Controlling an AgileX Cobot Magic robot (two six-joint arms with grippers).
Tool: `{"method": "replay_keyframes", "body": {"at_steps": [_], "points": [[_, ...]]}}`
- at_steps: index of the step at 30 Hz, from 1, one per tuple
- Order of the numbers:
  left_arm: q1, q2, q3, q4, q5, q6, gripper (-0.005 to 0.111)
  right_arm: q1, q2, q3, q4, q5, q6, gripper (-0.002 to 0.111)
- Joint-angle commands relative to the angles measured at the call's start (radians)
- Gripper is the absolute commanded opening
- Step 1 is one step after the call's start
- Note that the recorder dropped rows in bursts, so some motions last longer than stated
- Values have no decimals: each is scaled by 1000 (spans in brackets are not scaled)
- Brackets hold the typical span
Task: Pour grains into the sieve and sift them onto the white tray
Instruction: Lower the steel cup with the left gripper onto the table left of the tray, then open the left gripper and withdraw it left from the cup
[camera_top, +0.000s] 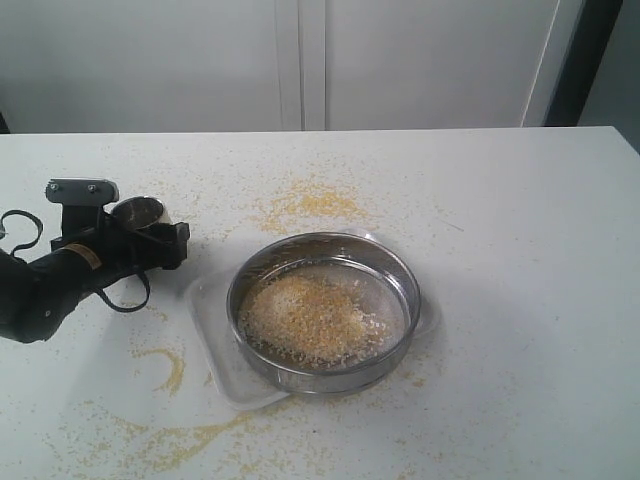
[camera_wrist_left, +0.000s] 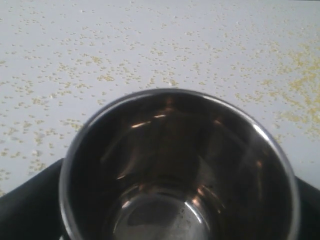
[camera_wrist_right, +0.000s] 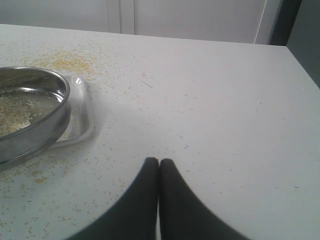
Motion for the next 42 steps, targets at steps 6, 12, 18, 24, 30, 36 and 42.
{"method": "replay_keyframes", "body": {"at_steps": [6, 12, 18, 24, 30, 36, 42], "points": [[3, -10, 4, -3, -7, -14, 101, -8, -6, 5, 2, -6, -4, 0], [3, -58, 4, 5, 63, -29, 101, -8, -6, 5, 2, -6, -4, 0], [3, -104, 4, 51, 111, -31, 101, -8, -6, 5, 2, -6, -4, 0], [3, -178, 4, 51, 236, -29, 101, -8, -6, 5, 2, -6, -4, 0], [3, -281, 4, 58, 270, -29, 101, -8, -6, 5, 2, -6, -4, 0], [3, -455, 4, 58, 523, 11, 80, -8, -6, 5, 2, -6, -4, 0], [3, -614, 4, 58, 827, 32, 6, -8, -6, 5, 2, -6, -4, 0]]}}
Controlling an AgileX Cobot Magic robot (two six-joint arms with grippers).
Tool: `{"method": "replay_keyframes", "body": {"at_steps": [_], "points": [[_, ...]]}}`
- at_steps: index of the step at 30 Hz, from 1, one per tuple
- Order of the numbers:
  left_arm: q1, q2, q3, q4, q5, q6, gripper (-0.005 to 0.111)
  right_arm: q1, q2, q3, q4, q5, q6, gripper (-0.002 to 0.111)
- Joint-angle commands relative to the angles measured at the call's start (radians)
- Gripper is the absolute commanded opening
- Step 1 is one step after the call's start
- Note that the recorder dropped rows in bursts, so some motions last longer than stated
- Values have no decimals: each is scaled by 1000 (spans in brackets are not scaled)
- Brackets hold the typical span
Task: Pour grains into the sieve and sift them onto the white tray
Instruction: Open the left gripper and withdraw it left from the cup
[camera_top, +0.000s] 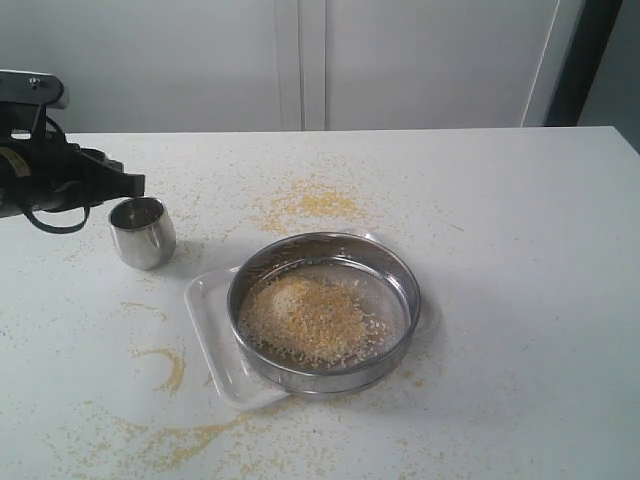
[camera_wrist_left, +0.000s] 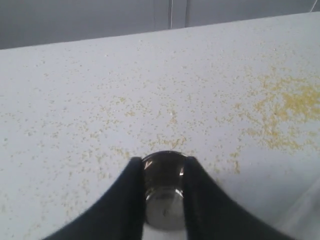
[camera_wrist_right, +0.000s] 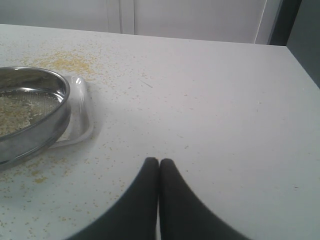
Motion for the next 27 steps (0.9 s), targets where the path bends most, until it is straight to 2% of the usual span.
{"method": "replay_keyframes", "body": {"at_steps": [1, 11, 16, 21, 27], "points": [[3, -93, 4, 3, 201, 7, 0, -8, -6, 5, 2, -6, -4, 0], [3, -209, -27, 6, 615, 0, 0, -8, -6, 5, 2, -6, -4, 0], [3, -242, -27, 18, 760, 0, 0, -8, -6, 5, 2, -6, -4, 0], [3, -253, -21, 16, 855, 0, 0, -8, -6, 5, 2, -6, -4, 0], [3, -313, 67, 2, 848, -4, 0, -8, -6, 5, 2, -6, -4, 0]]}}
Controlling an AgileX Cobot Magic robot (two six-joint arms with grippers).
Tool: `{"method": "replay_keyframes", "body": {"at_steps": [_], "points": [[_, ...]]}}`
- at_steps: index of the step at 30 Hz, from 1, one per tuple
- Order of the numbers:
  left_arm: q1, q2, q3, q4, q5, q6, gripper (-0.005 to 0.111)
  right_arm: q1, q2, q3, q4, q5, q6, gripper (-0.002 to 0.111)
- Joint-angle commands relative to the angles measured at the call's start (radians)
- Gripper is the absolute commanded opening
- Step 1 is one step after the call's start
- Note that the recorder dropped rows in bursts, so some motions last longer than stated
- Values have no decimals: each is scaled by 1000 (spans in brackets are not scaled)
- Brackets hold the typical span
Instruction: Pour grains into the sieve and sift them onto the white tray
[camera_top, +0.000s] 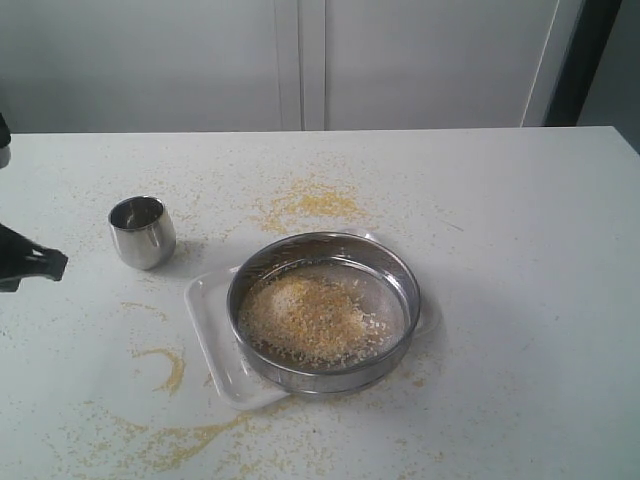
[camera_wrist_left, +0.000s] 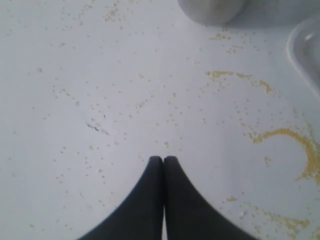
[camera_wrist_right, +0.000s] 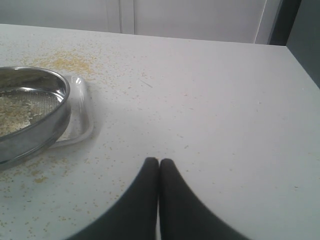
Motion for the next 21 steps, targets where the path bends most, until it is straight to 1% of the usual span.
{"method": "replay_keyframes", "body": {"at_steps": [1, 4, 9, 17, 21], "points": [[3, -57, 74, -12, 11, -4, 0, -8, -6, 5, 2, -6, -4, 0], [3, -81, 106, -12, 1, -4, 0, -8, -6, 5, 2, -6, -4, 0], [3, -92, 106, 19, -7, 0, 0, -8, -6, 5, 2, -6, -4, 0], [3, -92, 106, 21, -9, 0, 0, -8, -6, 5, 2, -6, -4, 0], [3, -92, 106, 21, -12, 0, 0, -8, -6, 5, 0, -68, -4, 0]]}}
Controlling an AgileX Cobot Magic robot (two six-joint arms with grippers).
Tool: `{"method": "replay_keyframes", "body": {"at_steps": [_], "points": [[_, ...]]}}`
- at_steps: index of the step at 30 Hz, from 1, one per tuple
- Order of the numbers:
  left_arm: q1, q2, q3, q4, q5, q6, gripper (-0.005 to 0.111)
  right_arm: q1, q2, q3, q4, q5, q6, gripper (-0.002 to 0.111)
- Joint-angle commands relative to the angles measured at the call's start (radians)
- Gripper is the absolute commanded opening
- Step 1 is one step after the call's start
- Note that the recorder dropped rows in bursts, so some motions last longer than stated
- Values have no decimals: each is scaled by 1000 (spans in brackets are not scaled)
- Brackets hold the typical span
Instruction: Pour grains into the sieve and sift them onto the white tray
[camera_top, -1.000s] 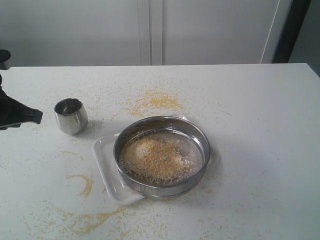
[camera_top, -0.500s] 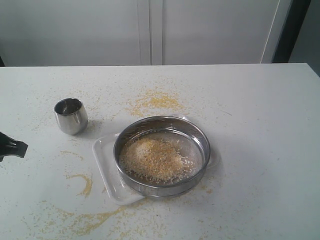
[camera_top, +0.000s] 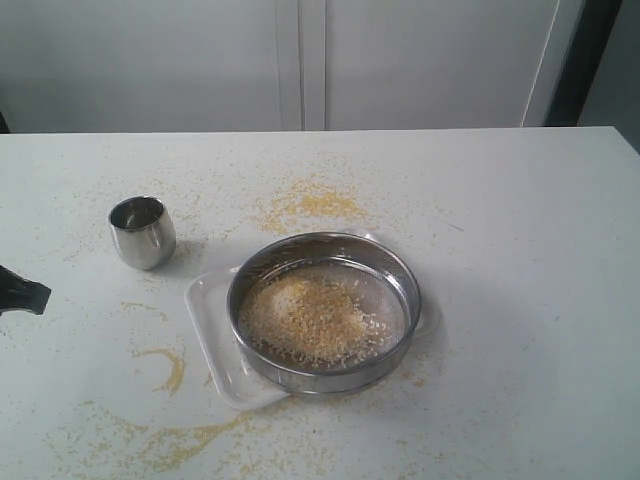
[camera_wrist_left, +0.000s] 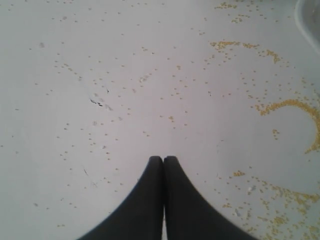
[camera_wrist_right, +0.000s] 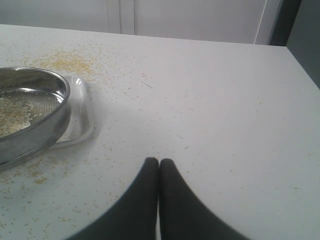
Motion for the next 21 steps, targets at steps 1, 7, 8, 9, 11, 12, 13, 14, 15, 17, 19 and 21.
{"method": "replay_keyframes", "body": {"at_steps": [1, 7, 8, 9, 11, 12, 13, 14, 15, 17, 19, 21], "points": [[3, -10, 6, 6, 2, 0, 0, -8, -6, 5, 0, -98, -4, 0], [3, -10, 6, 6, 1, 0, 0, -8, -6, 5, 32, -291, 85, 0], [3, -10, 6, 6, 1, 0, 0, -8, -6, 5, 31, -331, 113, 0], [3, -10, 6, 6, 1, 0, 0, -8, -6, 5, 31, -364, 141, 0], [3, -10, 6, 9, 3, 0, 0, -8, -6, 5, 35, -441, 225, 0], [3, -10, 6, 8, 2, 0, 0, -8, -6, 5, 39, -467, 275, 0], [3, -10, 6, 8, 4, 0, 0, -8, -6, 5, 44, -495, 352, 0], [3, -10, 6, 8, 4, 0, 0, -8, -6, 5, 44, -520, 435, 0], [3, -10, 6, 8, 4, 0, 0, -8, -6, 5, 44, -553, 501, 0], [3, -10, 6, 8, 4, 0, 0, -8, -6, 5, 44, -612, 606, 0], [3, -10, 6, 8, 4, 0, 0, -8, -6, 5, 24, -640, 606, 0], [3, -10, 6, 8, 4, 0, 0, -8, -6, 0, 19, -642, 606, 0]]}}
